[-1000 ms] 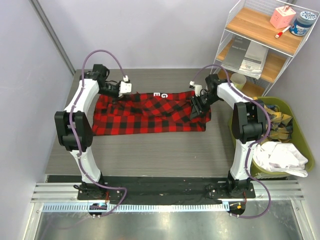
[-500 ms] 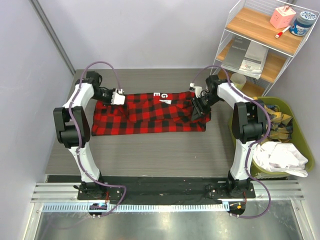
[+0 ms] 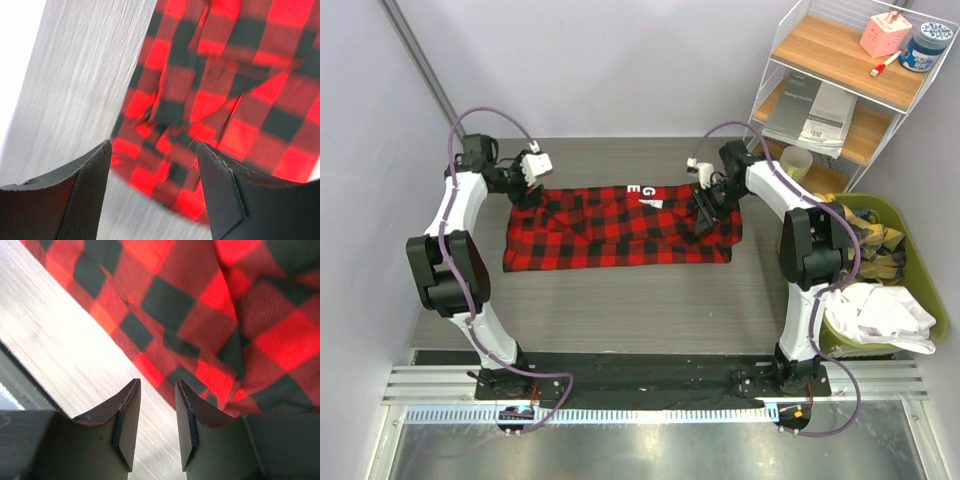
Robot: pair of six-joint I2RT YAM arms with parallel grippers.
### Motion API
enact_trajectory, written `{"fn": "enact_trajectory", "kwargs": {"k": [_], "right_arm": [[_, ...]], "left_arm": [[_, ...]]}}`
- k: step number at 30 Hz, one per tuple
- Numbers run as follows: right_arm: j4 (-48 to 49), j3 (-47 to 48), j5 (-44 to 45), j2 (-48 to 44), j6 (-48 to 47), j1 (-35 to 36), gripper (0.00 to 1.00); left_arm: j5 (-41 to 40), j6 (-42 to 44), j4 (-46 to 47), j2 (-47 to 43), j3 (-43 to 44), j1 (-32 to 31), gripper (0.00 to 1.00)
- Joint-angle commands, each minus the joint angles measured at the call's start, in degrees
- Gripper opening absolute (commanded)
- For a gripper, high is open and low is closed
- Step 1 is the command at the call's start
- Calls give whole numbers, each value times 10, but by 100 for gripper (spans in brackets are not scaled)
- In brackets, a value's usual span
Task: Fold and stack the long sleeve shirts
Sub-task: Fold the shirt
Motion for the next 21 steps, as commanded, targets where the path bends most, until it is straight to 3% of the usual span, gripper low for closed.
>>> {"fn": "enact_trajectory", "kwargs": {"k": [1,7,11,15,21], "right_arm": [[40,57,36,8,31,25,39],[57,95,46,45,51,39,38],[64,96,56,64,60,39,37],[75,83,57,76,82,39,35],[83,64,61,86,90,39,33]], "left_arm": [[-6,-173,48,-6,10,-56,69],[-216,-349,90,71,84,-194,66],[-333,-370,96,116,112,-257,66],[-444,-357,87,158,122,-271,62],[-520,-308,36,178,115,-247,56]]}}
